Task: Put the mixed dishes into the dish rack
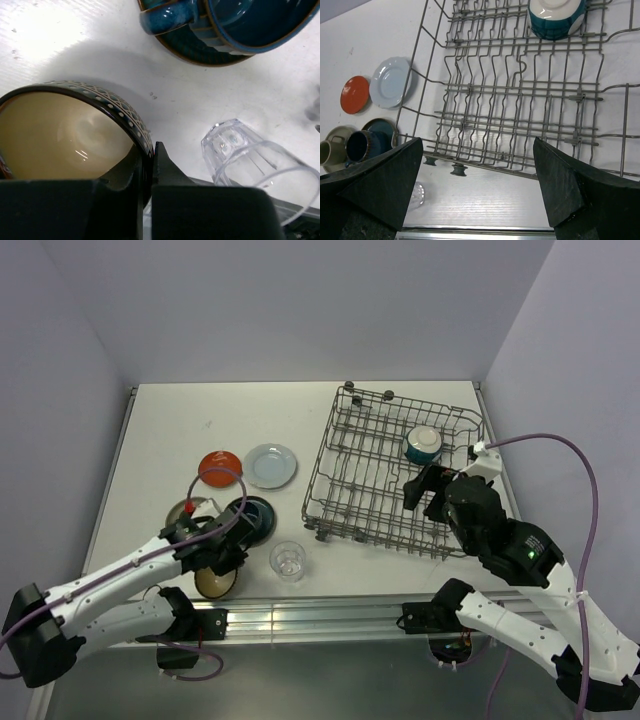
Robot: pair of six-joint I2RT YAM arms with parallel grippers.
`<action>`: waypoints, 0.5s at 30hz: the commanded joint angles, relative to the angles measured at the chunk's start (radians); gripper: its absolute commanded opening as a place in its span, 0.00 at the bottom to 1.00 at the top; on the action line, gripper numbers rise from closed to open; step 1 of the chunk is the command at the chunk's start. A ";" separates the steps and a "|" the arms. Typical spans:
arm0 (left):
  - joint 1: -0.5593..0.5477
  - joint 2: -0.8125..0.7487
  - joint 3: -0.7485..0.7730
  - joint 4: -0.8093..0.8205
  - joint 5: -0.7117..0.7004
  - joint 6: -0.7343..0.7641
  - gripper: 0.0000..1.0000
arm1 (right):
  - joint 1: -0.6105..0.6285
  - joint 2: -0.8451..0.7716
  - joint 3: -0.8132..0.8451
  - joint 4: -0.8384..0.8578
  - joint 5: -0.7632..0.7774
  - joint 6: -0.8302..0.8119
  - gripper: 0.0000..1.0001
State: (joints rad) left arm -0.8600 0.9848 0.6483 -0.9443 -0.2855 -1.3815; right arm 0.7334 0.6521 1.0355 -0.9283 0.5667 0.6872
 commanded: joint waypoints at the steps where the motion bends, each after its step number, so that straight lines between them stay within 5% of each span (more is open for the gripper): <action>1: 0.004 -0.113 0.086 -0.082 -0.037 -0.001 0.00 | 0.006 0.006 0.028 0.017 -0.042 -0.006 0.98; 6: 0.003 -0.240 0.241 -0.059 0.046 0.120 0.00 | 0.006 0.027 -0.002 0.129 -0.252 -0.055 0.98; 15: 0.003 -0.325 0.208 0.529 0.387 0.228 0.00 | 0.012 0.057 -0.106 0.397 -0.646 -0.020 0.98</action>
State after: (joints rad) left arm -0.8585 0.6662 0.8688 -0.7246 -0.0422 -1.1915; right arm 0.7341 0.7055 0.9531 -0.6903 0.1055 0.6586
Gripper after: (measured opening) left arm 0.077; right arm 0.983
